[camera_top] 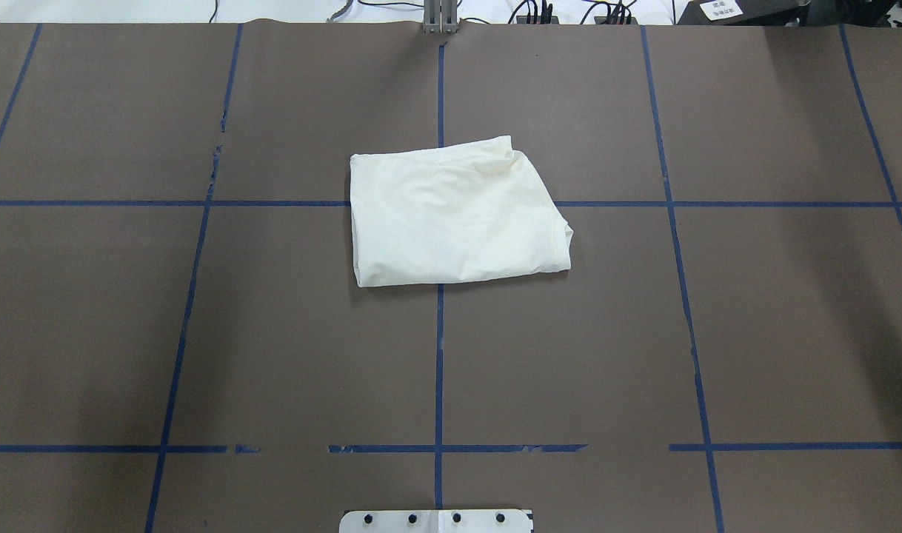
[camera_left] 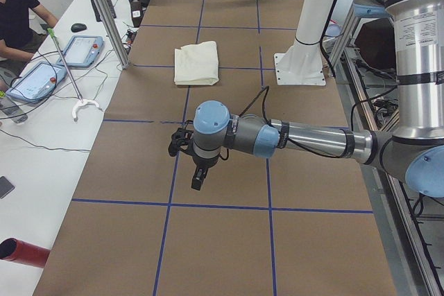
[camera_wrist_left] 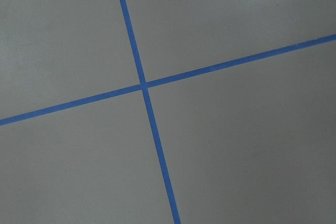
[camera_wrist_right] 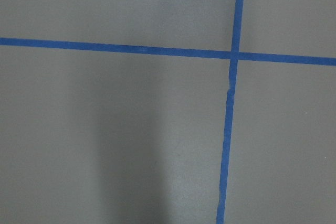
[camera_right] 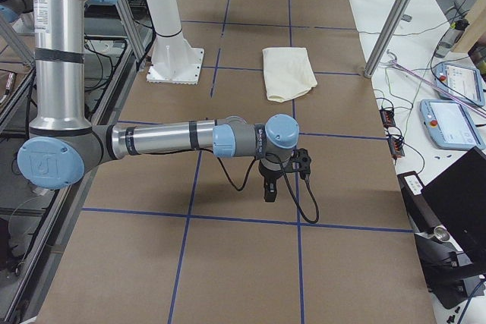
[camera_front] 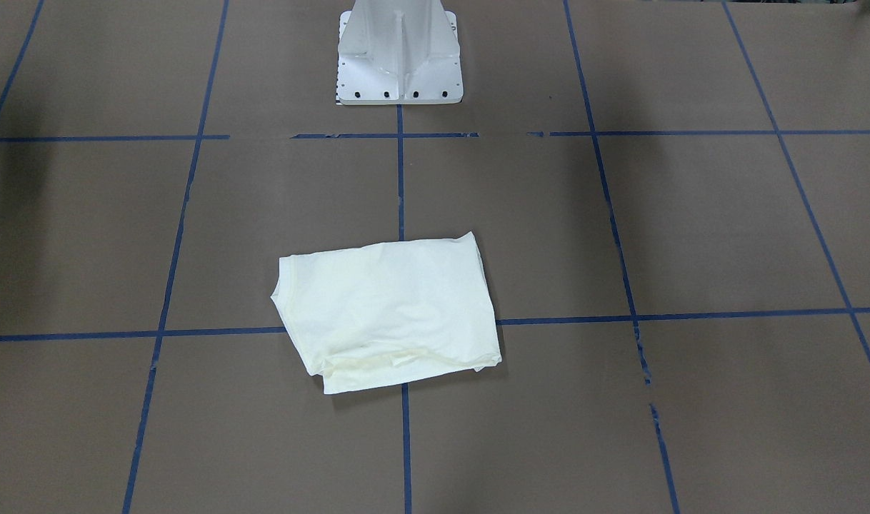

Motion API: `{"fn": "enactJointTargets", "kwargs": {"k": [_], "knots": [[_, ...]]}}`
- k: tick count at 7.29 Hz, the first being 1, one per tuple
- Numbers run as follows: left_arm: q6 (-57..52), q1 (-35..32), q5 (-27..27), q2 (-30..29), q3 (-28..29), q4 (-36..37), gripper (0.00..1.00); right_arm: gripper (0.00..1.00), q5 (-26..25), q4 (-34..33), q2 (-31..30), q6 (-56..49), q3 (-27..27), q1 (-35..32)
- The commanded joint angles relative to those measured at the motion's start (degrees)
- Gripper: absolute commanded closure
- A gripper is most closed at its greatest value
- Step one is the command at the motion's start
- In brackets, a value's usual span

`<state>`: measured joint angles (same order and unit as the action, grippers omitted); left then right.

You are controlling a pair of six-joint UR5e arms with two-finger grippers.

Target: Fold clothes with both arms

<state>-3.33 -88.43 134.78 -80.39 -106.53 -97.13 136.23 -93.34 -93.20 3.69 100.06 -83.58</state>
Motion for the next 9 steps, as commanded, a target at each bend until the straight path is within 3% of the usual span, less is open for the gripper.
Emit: {"fn": "enactJointTargets", "kwargs": {"k": [1,9], "knots": [[0.0,-0.1,-0.1,0.1,-0.1,0.0,0.00,0.00,-0.1,0.0,-0.1,-0.1,0.0,0.0],[-0.1,0.0,-0.2,0.0,-0.3,0.1,0.00,0.00,-0.2,0.1,-0.5,0.0,-0.7,0.0]]}}
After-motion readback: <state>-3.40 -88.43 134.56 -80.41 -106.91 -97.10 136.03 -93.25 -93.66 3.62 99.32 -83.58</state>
